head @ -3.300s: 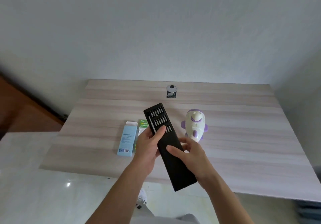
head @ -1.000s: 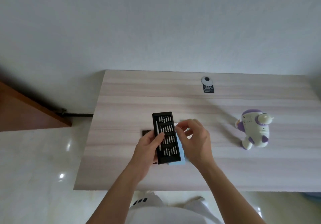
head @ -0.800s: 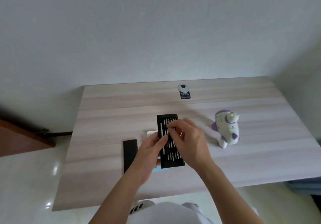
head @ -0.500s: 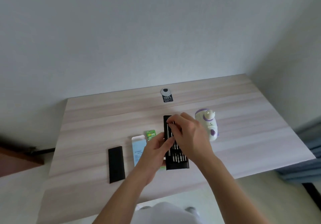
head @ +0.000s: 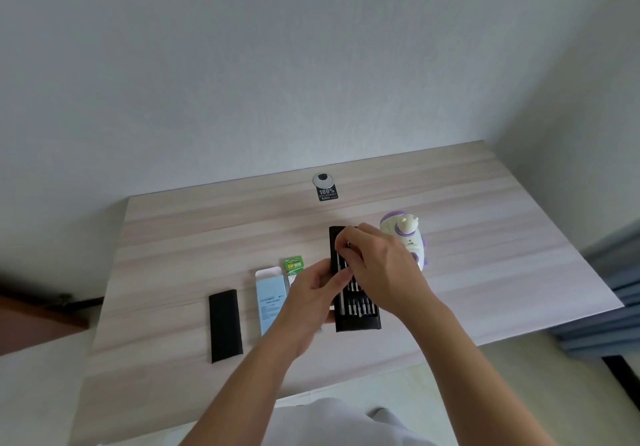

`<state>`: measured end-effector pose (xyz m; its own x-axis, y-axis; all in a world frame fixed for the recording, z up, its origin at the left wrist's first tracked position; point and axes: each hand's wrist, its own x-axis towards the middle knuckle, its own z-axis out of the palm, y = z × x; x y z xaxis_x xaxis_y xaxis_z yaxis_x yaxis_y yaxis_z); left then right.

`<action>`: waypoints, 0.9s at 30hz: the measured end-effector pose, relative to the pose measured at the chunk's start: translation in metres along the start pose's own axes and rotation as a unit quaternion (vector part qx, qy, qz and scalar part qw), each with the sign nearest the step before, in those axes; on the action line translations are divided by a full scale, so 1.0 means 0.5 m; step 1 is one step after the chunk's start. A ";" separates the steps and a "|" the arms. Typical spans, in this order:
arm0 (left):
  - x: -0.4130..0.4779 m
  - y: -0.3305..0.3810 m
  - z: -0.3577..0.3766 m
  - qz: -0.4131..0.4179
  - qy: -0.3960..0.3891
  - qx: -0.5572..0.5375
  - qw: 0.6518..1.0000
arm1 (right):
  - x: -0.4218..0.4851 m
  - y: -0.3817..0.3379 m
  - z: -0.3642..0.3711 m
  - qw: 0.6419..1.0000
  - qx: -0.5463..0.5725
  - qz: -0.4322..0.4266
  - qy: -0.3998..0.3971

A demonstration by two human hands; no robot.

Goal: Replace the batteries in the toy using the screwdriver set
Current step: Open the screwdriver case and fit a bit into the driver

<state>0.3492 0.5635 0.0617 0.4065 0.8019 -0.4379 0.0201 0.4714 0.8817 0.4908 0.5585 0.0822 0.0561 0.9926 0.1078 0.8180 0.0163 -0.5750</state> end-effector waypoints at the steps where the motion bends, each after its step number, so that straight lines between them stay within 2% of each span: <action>1: 0.000 -0.001 -0.002 -0.002 0.002 -0.004 1.000 | 0.002 -0.001 0.001 1.000 -0.002 -0.003 -0.002; 6: -0.004 -0.010 -0.012 -0.018 0.010 -0.041 0.999 | 0.009 -0.001 0.002 0.999 -0.011 -0.027 -0.026; 12: -0.003 -0.011 -0.028 -0.014 0.023 -0.063 0.998 | 0.008 0.002 0.001 0.991 -0.056 -0.118 -0.015; 16: -0.003 -0.009 -0.035 -0.012 0.025 -0.069 0.997 | 0.017 0.000 0.009 0.992 -0.032 -0.119 -0.004; 18: -0.001 -0.006 -0.038 -0.009 0.032 -0.086 0.996 | 0.016 0.002 0.015 0.995 0.037 -0.084 0.047; 20: 0.002 -0.001 -0.043 -0.004 0.044 -0.104 0.994 | 0.012 0.007 0.018 0.988 0.111 -0.001 0.107; 21: 0.004 0.003 -0.045 -0.003 0.049 -0.116 0.992 | 0.008 0.006 0.019 0.983 0.134 0.049 0.113; 24: 0.011 0.012 -0.048 -0.007 0.059 -0.163 0.985 | -0.005 0.000 0.026 0.958 0.218 0.181 0.049; 27: 0.019 0.017 -0.039 -0.007 0.055 -0.222 0.973 | -0.015 -0.016 0.032 0.926 0.306 0.221 0.026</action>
<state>0.3355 0.5825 0.0617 0.3080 0.8168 -0.4879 -0.3820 0.5758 0.7228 0.4747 0.5531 0.0730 0.3480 0.9118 -0.2180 0.2329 -0.3093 -0.9220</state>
